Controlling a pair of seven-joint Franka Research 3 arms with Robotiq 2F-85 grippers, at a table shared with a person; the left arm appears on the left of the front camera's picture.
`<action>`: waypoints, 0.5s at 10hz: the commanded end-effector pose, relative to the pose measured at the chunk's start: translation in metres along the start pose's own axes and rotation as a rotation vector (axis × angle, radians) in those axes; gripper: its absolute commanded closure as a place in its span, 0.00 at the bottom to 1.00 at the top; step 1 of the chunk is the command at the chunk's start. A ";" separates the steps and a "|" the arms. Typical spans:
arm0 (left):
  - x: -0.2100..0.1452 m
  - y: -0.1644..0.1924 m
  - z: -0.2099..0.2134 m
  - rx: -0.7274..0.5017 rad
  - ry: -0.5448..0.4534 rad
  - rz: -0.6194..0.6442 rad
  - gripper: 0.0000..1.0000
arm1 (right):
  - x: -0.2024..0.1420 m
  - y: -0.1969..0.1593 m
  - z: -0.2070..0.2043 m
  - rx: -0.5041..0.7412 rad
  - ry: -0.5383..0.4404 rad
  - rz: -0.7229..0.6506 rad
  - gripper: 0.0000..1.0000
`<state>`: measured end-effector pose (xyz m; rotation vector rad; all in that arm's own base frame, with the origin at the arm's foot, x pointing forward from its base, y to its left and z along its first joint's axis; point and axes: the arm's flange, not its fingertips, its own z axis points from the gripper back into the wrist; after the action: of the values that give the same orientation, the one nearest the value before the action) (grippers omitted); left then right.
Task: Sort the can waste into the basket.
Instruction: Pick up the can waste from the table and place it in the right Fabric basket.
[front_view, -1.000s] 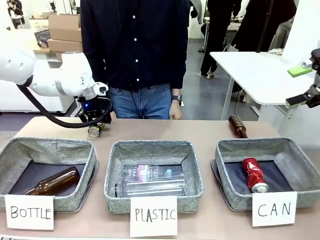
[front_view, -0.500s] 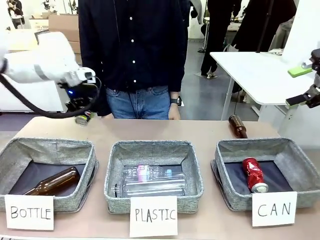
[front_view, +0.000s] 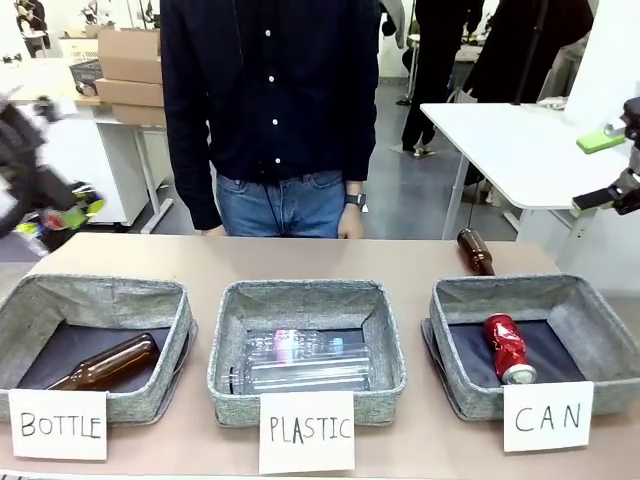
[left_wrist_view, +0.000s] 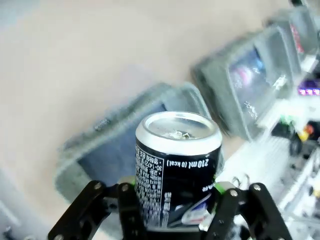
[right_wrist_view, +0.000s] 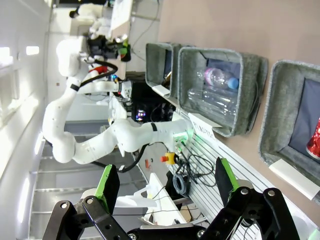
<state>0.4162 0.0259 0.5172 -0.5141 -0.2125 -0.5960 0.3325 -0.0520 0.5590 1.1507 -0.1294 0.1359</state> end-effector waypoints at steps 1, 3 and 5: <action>0.030 0.006 -0.009 0.080 0.010 0.055 0.77 | 0.000 -0.001 0.001 -0.014 0.000 0.027 0.00; 0.030 0.006 -0.009 0.080 0.010 0.055 0.77 | 0.000 -0.001 0.001 -0.014 0.000 0.027 0.00; 0.030 0.006 -0.009 0.080 0.010 0.055 0.77 | 0.000 -0.001 0.001 -0.014 0.000 0.027 0.00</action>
<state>0.4465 0.0099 0.5138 -0.4582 -0.2216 -0.5451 0.3326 -0.0519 0.5589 1.1506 -0.1290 0.1361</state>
